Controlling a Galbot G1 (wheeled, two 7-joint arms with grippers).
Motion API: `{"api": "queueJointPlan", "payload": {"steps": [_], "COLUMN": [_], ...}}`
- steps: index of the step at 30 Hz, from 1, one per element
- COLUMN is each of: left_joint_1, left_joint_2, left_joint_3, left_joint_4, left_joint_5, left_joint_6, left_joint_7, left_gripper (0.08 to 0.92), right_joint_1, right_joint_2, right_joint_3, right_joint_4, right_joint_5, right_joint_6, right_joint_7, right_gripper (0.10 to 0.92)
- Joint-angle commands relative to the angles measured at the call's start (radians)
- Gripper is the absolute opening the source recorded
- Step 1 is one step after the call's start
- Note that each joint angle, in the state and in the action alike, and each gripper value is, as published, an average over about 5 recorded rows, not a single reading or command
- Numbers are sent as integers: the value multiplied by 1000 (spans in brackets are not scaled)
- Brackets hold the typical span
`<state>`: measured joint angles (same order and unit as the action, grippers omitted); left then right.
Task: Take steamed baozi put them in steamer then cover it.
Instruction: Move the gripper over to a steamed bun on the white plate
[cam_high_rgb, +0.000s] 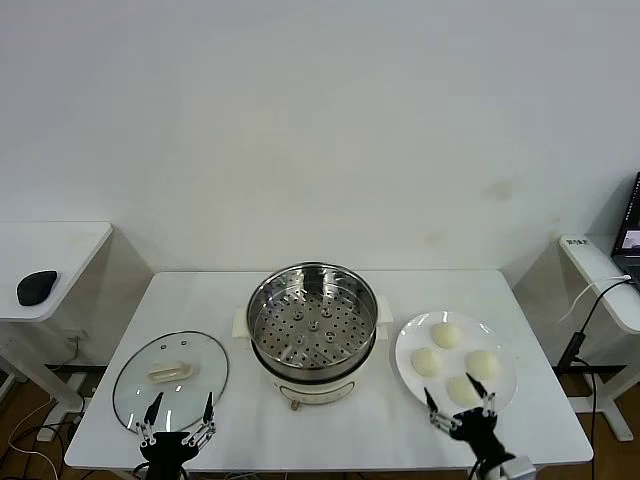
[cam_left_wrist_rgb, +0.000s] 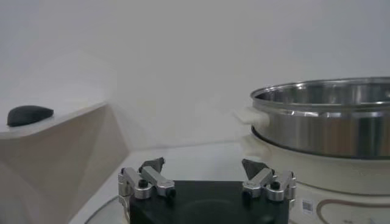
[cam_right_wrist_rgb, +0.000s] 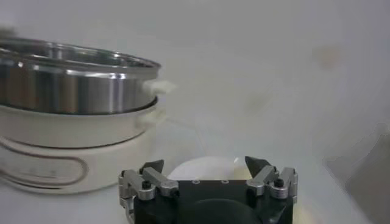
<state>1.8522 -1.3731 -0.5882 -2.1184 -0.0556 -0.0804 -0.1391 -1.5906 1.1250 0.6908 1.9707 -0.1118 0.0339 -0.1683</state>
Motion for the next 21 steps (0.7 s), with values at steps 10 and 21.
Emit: {"api": "queueJointPlan", "payload": {"steps": [10,21], "left_joint_1": [-12,-11], "left_joint_2": [-11,-17], "left_joint_3": [-38,-56], "left_joint_4": [8,29], "left_joint_5": [62,64], "left_joint_6": [-3,-32], "left_joint_7": [-6,-30], "left_gripper": [823,823], "right_joint_1": [681,1388], "right_joint_2": [-536,-644], "right_joint_3": [-295,-1126], "right_joint_4": [-300,-553], "right_joint_5": [-358,-119], "right_joint_6": [-81,-152], "right_joint_7": [-362,-749], "right_gripper": [823,823]}}
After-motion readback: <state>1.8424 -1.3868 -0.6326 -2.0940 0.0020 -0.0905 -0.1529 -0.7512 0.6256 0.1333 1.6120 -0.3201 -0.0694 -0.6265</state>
